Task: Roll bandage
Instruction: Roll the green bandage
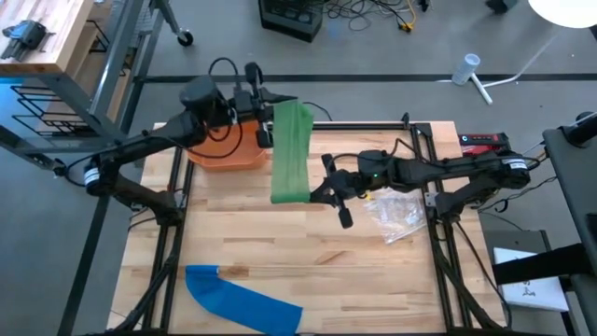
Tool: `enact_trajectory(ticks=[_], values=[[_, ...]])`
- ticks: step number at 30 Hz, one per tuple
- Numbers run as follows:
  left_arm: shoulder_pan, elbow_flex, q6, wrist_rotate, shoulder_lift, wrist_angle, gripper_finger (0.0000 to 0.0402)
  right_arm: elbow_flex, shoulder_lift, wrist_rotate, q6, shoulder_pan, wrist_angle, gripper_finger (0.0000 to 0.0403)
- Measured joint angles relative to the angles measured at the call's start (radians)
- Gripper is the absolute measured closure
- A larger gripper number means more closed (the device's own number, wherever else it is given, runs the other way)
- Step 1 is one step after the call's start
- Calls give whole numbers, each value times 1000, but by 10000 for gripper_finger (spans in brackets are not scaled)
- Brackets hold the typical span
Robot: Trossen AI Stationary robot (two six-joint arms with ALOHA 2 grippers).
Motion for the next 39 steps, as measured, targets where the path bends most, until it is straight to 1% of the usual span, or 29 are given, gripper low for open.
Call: enact_trajectory(ticks=[2, 5, 7, 12, 15, 20, 25, 29, 34, 39], values=[[2, -2, 3, -22, -9, -19, 401, -6, -4, -14, -5, 3, 34, 401], [12, -33, 3, -77, -32, -29, 401, -7, -20, -52, -13, 11, 88, 401], [18, -62, 3, -103, -46, -38, 401, -7, -39, -56, -25, 20, 106, 401], [21, -161, -26, -110, -72, -31, 401, -7, -92, -63, -64, 21, 155, 401], [20, -215, -67, -93, -72, -21, 401, -7, -102, -63, -87, 21, 221, 401], [-5, -310, -136, -3, -41, 13, 401, -8, -103, -61, -112, 17, 316, 401], [-48, -368, -137, 50, -41, 17, 401, -8, -105, 47, -154, 7, 306, 401], [-77, -383, -139, 79, -61, 12, 401, -7, -113, 76, -163, -10, 309, 401], [-85, -384, -139, 75, -85, 1, 399, -7, -115, 91, -162, -21, 306, 401], [-85, -384, -139, 73, -126, -18, 365, -7, -124, 94, -163, -27, 292, 401]])
